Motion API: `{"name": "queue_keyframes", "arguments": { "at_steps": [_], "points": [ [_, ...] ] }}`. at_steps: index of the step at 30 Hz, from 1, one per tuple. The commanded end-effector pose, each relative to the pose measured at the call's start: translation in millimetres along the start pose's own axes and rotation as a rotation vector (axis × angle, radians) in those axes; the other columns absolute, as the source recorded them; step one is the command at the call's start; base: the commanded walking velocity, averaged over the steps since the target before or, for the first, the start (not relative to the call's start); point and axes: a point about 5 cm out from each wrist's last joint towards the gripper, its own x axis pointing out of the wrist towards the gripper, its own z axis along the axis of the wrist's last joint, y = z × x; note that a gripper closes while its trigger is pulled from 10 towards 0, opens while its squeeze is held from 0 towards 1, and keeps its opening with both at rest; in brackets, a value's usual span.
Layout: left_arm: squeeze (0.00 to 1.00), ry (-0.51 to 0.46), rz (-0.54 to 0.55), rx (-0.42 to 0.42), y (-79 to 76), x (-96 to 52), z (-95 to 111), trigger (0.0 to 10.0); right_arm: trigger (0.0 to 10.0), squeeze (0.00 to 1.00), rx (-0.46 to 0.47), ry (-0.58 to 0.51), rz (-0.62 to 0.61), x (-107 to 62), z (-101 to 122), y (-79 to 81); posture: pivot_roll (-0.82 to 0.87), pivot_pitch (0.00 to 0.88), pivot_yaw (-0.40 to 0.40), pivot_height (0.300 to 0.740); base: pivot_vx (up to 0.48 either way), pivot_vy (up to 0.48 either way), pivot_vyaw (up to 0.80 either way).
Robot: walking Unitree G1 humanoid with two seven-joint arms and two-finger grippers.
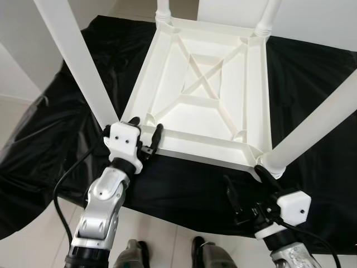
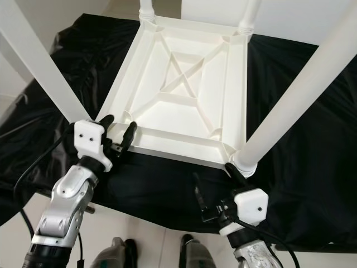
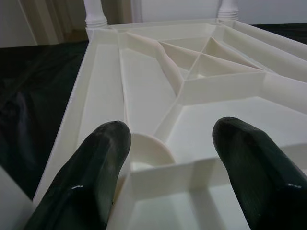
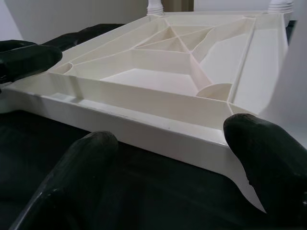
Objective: Building children table
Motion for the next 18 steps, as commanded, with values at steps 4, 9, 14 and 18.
{"name": "queue_keyframes", "arguments": {
  "at_steps": [4, 9, 14, 18],
  "points": [
    [0.00, 0.024, -0.018, -0.001, 5.0, 3.1, -6.8, 10.0, 10.0, 0.00, -0.060, -0.019, -0.059, -9.2, 11.1, -8.3, -0.06, 0.234, 0.079, 0.740, 0.000, 0.000, 0.00],
    [0.00, 0.014, -0.015, 0.003, 8.6, 10.2, -6.8, 10.0, 10.0, 0.00, -0.103, -0.029, -0.209, -15.3, 15.6, -16.8, -0.07, 0.236, 0.078, 0.740, 0.000, 0.000, 0.00],
    [0.00, 0.011, -0.017, -0.004, 6.3, 13.0, -8.6, 10.0, 10.0, 0.00, -0.239, -0.045, -0.400, -24.4, 25.4, -33.5, -0.09, 0.237, 0.070, 0.740, 0.000, 0.000, 0.00],
    [0.00, 0.011, -0.019, -0.008, 4.3, 14.6, -10.0, 10.0, 10.0, 0.00, -0.270, -0.090, -0.443, -18.9, 34.1, -40.6, -0.09, 0.234, 0.065, 0.740, 0.000, 0.000, 0.00]
  ]
}}
